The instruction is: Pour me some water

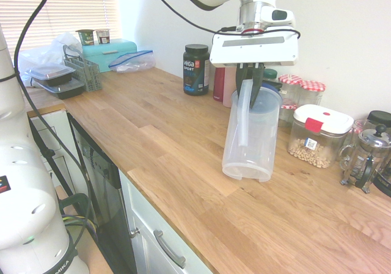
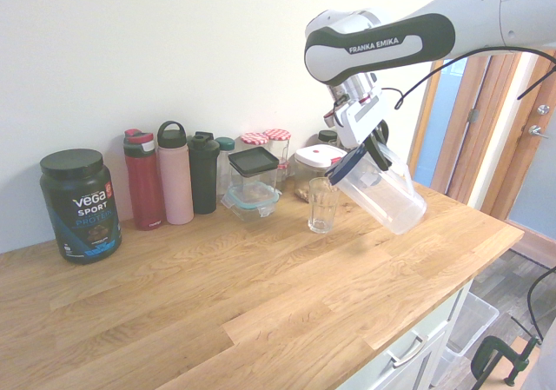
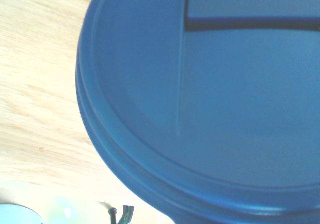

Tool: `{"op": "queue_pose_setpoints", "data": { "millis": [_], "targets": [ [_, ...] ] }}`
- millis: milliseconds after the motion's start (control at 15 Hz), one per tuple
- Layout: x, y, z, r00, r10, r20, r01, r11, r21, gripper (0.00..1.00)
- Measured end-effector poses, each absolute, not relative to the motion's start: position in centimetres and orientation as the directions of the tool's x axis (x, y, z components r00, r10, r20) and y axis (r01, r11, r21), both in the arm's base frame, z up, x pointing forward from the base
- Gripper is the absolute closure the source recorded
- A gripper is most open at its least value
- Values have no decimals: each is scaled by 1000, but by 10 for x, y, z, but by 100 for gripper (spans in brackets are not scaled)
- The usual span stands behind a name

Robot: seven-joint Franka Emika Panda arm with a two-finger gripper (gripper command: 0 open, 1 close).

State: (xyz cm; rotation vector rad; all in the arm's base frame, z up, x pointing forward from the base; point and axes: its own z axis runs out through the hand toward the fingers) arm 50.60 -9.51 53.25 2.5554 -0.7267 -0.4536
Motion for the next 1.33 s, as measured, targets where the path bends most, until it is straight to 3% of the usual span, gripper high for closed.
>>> {"op": "queue_pose_setpoints", "data": {
  "millis": [667, 1133, 1333],
  "targets": [
    [351, -180, 566, 730, -681, 65, -679, -711, 182, 100],
    [358, -182, 535, 576, -772, 269, -774, -621, -127, 100],
    [337, -194, 513, 491, -826, 278, -818, -546, -179, 100]
  ]
}}
